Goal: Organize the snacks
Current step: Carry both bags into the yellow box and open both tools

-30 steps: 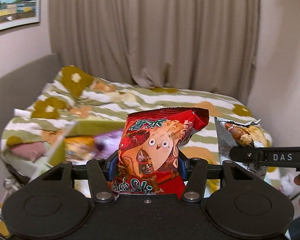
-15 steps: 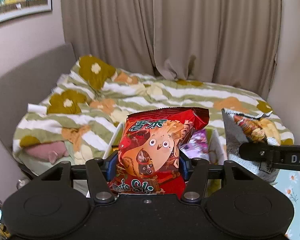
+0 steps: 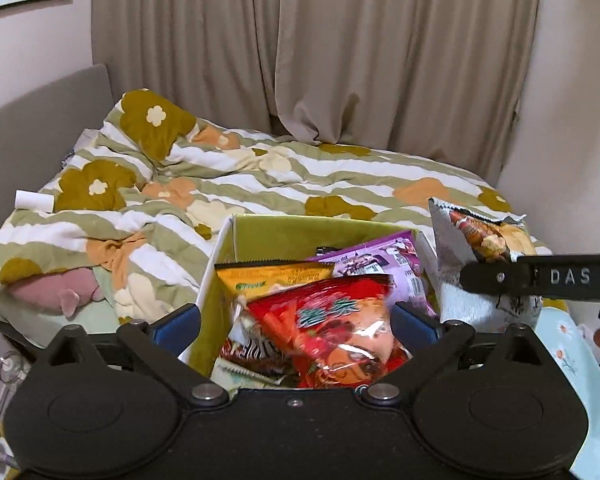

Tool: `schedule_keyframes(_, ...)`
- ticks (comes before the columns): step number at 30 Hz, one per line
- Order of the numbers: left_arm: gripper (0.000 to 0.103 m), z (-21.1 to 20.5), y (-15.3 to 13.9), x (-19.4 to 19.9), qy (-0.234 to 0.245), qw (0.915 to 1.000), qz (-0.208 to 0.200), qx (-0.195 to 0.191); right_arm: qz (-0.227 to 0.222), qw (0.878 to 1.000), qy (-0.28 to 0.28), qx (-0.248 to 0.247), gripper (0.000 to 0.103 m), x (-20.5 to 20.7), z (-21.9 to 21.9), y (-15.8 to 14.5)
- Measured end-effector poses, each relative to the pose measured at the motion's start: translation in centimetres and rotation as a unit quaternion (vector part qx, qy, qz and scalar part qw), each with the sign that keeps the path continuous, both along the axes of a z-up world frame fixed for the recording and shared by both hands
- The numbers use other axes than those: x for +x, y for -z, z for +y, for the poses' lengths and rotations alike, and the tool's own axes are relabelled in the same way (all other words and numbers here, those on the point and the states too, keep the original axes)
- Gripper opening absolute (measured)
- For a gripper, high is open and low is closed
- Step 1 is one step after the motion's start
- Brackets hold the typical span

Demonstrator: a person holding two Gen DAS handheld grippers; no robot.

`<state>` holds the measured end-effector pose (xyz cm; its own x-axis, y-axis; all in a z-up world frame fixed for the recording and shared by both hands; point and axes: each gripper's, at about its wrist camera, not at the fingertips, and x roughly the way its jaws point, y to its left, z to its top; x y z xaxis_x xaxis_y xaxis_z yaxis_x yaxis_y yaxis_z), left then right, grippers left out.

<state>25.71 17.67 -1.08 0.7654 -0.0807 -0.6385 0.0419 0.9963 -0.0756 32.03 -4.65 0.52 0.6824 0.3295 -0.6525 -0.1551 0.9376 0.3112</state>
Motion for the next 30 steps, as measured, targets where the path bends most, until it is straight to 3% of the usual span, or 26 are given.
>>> schedule_keyframes(14, 0.102, 3.9, -0.6, -0.9, -0.009, 0.9999, -0.007, -0.005, -0.037, 0.999, -0.018, -0.034, 0.076, 0.7, 5.1, -2.3)
schedule_keyframes(16, 0.102, 4.2, -0.4, -0.6, -0.011, 0.9999, -0.004, -0.006, -0.045, 0.998, -0.018, -0.041, 0.085, 1.3, 5.9, -1.9)
schedule_keyframes(17, 0.102, 4.3, -0.4, -0.6, -0.012, 0.9999, -0.003, -0.006, -0.048, 0.998, -0.017, -0.045, 0.103, 1.5, 6.2, -1.6)
schedule_keyframes(30, 0.102, 4.3, 0.7, -0.2, -0.001, 0.9999, 0.009, -0.014, -0.038, 0.999, 0.008, -0.034, 0.103, 1.1, 4.8, 0.6)
